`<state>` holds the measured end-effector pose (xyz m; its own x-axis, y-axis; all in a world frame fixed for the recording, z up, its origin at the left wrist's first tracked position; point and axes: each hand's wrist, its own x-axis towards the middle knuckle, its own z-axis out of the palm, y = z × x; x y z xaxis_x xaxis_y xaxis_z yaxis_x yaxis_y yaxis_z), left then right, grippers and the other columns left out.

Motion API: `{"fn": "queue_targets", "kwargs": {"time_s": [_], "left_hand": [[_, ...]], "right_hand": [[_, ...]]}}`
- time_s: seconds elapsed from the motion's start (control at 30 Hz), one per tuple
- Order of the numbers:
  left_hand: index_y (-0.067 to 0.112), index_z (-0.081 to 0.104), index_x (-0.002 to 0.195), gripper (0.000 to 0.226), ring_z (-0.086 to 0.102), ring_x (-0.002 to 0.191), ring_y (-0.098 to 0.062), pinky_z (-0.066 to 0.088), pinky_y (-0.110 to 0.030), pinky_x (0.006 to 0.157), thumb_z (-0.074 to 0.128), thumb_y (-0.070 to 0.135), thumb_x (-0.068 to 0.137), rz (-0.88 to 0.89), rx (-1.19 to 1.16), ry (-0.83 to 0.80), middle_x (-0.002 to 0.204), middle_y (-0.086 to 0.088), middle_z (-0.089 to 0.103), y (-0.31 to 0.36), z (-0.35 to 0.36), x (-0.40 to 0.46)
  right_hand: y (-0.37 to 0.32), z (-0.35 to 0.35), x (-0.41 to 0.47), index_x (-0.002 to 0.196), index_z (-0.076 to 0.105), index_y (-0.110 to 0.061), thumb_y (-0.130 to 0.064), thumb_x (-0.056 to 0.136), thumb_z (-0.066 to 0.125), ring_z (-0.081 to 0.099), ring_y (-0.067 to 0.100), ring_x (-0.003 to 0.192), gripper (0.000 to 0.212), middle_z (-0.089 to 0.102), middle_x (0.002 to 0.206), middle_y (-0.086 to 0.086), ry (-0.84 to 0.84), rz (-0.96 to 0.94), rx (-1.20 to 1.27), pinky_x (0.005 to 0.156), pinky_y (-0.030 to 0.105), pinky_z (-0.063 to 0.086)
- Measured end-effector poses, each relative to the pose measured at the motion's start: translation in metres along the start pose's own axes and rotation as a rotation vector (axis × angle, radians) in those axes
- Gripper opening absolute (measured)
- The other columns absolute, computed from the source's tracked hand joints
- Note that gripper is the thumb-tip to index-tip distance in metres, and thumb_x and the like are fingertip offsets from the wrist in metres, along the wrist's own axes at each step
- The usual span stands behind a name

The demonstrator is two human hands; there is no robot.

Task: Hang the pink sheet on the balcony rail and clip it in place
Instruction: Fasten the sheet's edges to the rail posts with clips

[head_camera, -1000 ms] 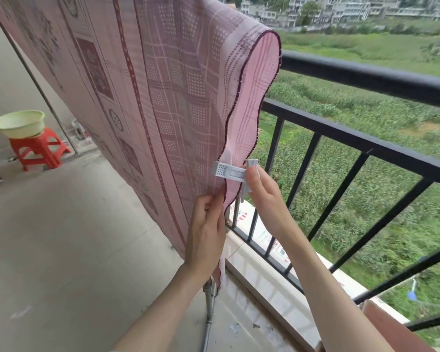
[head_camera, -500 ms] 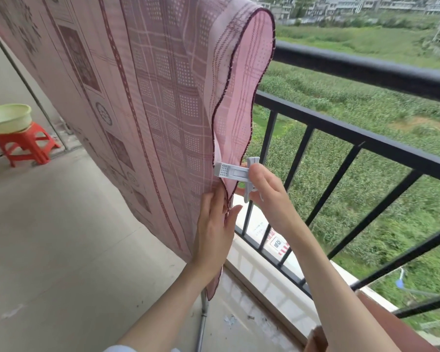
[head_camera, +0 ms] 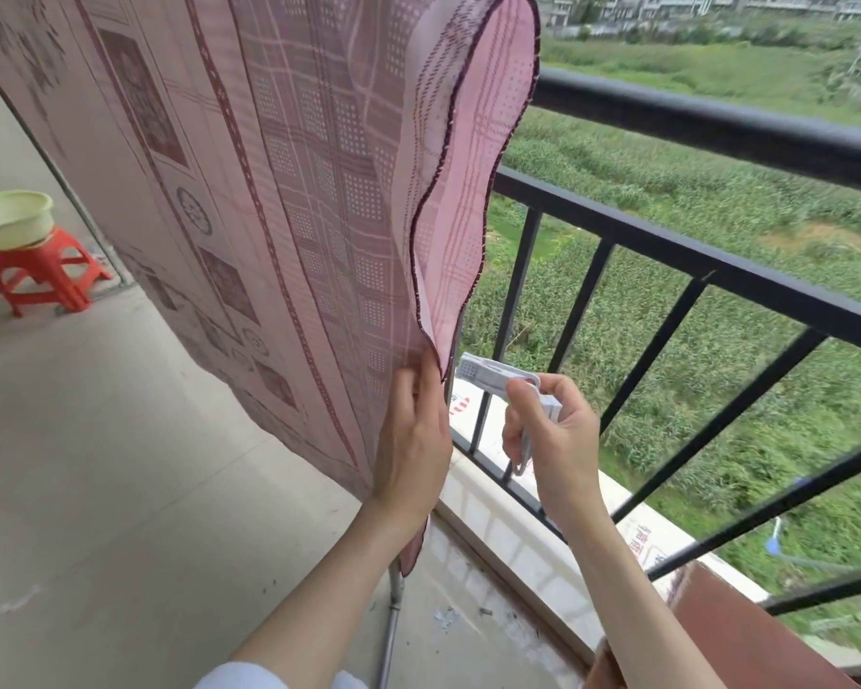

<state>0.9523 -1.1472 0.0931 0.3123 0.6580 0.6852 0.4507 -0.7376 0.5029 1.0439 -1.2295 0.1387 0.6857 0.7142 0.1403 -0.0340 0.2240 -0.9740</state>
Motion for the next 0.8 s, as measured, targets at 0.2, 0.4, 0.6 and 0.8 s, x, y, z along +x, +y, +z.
{"fn": "queue_targets", "kwargs": {"time_s": [0.2, 0.4, 0.6, 0.8], "left_hand": [[0.004, 0.032, 0.131, 0.046, 0.055, 0.070, -0.023, 0.047, -0.027, 0.057, 0.035, 0.003, 0.086, 0.046, 0.109, -0.044, 0.099, -0.004, 0.032, -0.001, 0.000, 0.001], [0.004, 0.043, 0.123, 0.042, 0.048, 0.066, -0.020, 0.041, -0.024, 0.052, 0.049, -0.006, 0.083, 0.060, 0.091, -0.087, 0.088, -0.013, 0.048, 0.002, -0.004, -0.005], [0.003, 0.037, 0.132, 0.043, 0.051, 0.072, -0.019, 0.044, -0.023, 0.059, 0.032, 0.008, 0.090, 0.089, 0.092, -0.100, 0.095, -0.008, 0.041, -0.005, -0.004, -0.009], [0.004, 0.037, 0.133, 0.041, 0.053, 0.082, -0.014, 0.045, -0.024, 0.075, 0.039, 0.013, 0.093, 0.078, -0.034, -0.065, 0.103, -0.002, 0.039, -0.014, -0.007, -0.017]], "right_hand": [[0.003, -0.001, -0.009, 0.067, 0.055, -0.011, -0.011, 0.078, 0.070, 0.038, 0.012, 0.041, 0.018, 0.051, 0.045, -0.005, 0.154, -0.073, -0.034, 0.040, 0.019, 0.033], [-0.005, 0.016, -0.005, 0.066, 0.058, -0.012, -0.011, 0.078, 0.072, 0.040, 0.016, 0.042, 0.018, 0.052, 0.045, -0.003, 0.125, -0.095, -0.052, 0.041, 0.021, 0.030], [-0.010, 0.040, 0.003, 0.070, 0.057, -0.010, -0.021, 0.077, 0.075, 0.034, 0.018, 0.044, 0.022, 0.049, 0.046, 0.013, 0.115, -0.168, -0.141, 0.041, 0.026, 0.025], [-0.002, 0.039, 0.011, 0.095, 0.059, -0.025, -0.046, 0.070, 0.074, 0.035, 0.006, 0.050, 0.036, 0.054, 0.055, 0.002, -0.031, -0.149, -0.292, 0.050, 0.027, 0.032]]}}
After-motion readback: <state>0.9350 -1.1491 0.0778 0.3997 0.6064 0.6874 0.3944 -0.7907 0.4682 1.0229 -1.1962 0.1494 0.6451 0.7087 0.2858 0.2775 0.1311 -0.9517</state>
